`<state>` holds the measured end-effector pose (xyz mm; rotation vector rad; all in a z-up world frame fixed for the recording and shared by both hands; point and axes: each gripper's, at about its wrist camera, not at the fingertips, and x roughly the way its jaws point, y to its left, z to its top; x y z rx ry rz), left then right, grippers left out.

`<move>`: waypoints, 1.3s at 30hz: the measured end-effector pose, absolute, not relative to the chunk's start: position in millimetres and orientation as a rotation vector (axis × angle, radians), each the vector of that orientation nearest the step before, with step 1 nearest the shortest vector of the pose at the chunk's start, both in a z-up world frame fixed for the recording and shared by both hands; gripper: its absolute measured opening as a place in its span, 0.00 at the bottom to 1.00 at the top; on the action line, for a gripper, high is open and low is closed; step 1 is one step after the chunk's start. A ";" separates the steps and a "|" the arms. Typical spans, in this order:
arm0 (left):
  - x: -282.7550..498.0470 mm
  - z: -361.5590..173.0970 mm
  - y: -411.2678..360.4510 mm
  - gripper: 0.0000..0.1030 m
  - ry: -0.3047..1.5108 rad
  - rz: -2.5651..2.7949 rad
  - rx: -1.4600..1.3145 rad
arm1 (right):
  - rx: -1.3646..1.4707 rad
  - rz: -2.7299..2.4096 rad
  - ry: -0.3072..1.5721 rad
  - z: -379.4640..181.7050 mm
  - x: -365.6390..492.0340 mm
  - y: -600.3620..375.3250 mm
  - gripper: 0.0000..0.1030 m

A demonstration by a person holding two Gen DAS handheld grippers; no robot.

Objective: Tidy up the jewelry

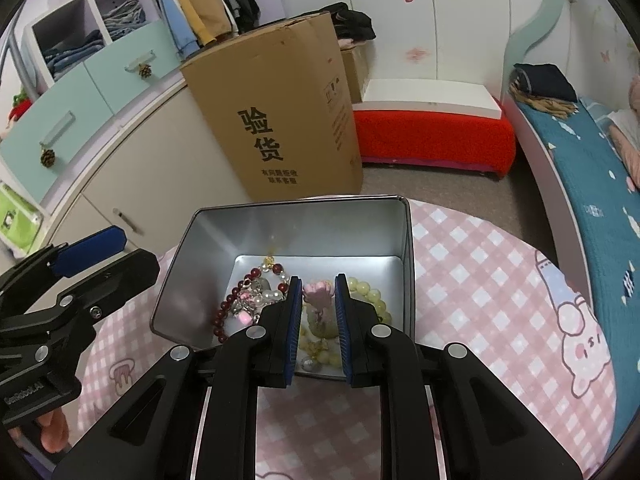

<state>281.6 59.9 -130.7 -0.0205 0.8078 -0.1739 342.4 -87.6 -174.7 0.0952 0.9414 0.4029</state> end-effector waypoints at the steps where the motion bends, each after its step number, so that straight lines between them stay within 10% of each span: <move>1: 281.4 -130.6 60.0 0.58 0.809 -0.173 -0.022 | 0.097 0.401 0.941 -174.2 342.0 -88.0 0.18; 20: 229.7 -93.9 64.0 0.85 0.712 -0.091 -0.032 | 0.080 0.335 0.768 -104.5 263.2 -128.6 0.74; 39: 98.6 -34.4 30.8 0.93 0.509 -0.068 0.008 | 0.060 0.318 0.566 -29.6 109.8 -153.7 0.81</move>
